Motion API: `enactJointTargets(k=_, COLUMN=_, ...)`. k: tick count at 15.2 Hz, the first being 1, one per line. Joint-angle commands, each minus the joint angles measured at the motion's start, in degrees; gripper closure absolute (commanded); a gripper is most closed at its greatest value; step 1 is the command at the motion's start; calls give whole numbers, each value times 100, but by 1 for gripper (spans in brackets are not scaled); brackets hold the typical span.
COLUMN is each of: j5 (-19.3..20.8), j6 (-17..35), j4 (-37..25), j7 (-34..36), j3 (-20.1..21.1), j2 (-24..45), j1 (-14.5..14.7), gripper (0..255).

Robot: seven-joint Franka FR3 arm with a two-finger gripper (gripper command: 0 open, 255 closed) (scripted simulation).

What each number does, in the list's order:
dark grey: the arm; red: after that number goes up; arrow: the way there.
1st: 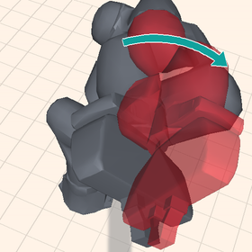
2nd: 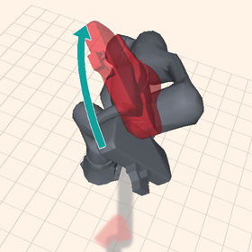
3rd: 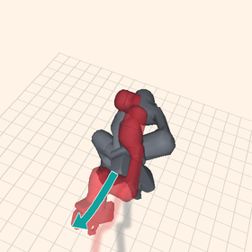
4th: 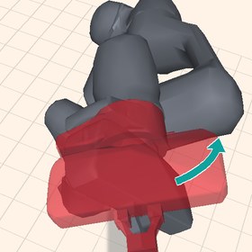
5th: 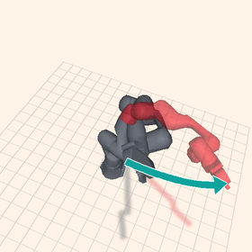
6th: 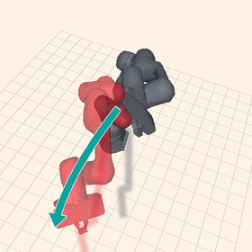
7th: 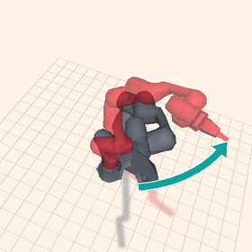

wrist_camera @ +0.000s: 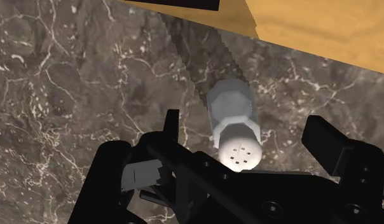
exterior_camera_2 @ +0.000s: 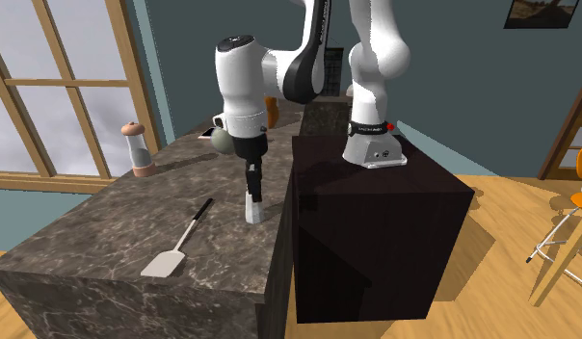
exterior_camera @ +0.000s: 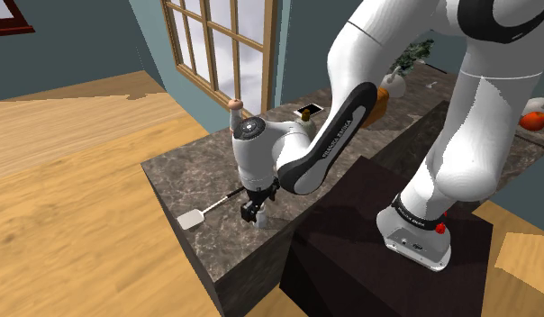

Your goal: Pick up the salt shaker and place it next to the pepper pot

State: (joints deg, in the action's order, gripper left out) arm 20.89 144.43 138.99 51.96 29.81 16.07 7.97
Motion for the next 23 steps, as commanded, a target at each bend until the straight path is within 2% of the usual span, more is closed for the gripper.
enactJointTargets(k=1, j5=53, j6=39, j4=-3, j7=36, j3=-29, j2=48, j1=17, gripper=0)
enactJointTargets(k=7, j5=53, j6=38, j4=-3, j7=36, j3=-29, j2=47, j1=17, gripper=0)
enactJointTargets(k=8, j5=53, j6=38, j4=-3, j7=36, j3=-29, j2=47, j1=17, gripper=255)
enactJointTargets(k=17, j5=53, j6=39, j4=-3, j7=36, j3=-29, j2=48, j1=18, gripper=255)
enactJointTargets(k=23, j5=-480, j6=-322, j4=38, j7=-358, j3=236, j2=-462, j1=-158, gripper=255)
